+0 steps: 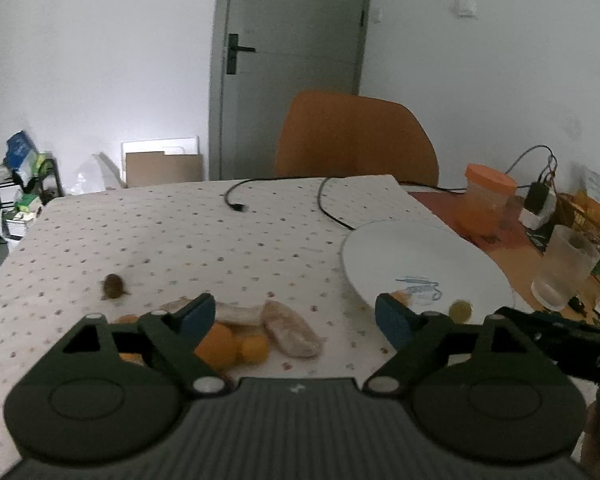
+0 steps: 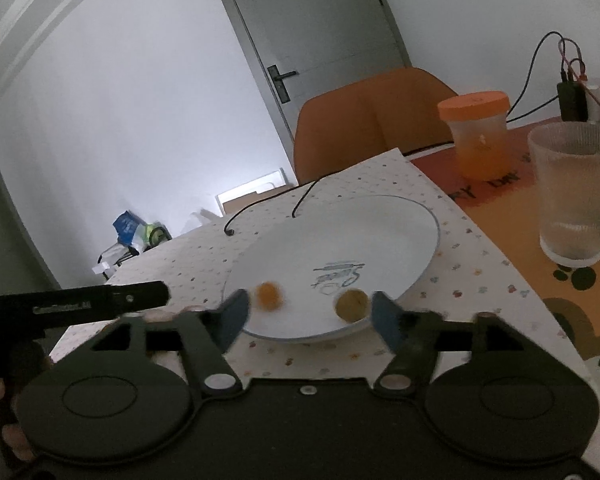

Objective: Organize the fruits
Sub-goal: 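Move both open tools back toward the fruit cluster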

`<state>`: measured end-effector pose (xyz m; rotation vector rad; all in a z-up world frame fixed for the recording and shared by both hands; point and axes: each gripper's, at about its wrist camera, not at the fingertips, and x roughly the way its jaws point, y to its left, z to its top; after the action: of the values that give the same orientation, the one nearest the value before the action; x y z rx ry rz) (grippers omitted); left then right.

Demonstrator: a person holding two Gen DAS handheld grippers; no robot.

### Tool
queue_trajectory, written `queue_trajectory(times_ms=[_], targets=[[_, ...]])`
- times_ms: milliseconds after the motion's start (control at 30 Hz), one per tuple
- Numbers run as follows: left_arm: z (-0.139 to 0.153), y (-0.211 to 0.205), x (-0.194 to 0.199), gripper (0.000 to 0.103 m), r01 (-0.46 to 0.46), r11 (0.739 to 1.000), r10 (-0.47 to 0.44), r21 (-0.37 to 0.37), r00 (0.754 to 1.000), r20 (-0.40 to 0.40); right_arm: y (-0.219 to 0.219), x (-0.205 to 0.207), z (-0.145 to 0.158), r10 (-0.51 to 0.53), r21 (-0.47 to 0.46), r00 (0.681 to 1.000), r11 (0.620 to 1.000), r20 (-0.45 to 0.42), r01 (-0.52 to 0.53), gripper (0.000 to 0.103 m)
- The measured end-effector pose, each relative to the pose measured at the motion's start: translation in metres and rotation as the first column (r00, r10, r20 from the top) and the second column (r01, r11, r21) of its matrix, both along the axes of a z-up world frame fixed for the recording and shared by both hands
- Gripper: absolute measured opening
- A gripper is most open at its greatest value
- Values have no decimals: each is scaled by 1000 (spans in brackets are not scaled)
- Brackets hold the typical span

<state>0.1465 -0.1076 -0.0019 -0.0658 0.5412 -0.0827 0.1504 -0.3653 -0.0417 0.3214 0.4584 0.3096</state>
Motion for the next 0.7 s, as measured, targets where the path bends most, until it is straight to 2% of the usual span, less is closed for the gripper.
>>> queue_trajectory(times_ms=[67, 233, 533, 700], targets=[[2, 7, -6, 88, -13, 1000, 13, 0, 1000, 6, 3, -1, 2, 7, -3, 1000, 1000, 4, -7, 82], [4, 25, -20, 95, -34, 999, 35, -7, 999, 20, 8, -6, 6, -9, 8, 1000, 1000, 12, 9, 102], [1, 48, -39, 95, -49, 999, 49, -8, 999, 13, 25, -9, 12, -7, -19, 1000, 1000, 14, 8, 103], [-4, 59, -46, 95, -68, 998, 68, -14, 998, 2, 38, -8, 12, 30, -40, 1000, 999, -3, -30, 103]])
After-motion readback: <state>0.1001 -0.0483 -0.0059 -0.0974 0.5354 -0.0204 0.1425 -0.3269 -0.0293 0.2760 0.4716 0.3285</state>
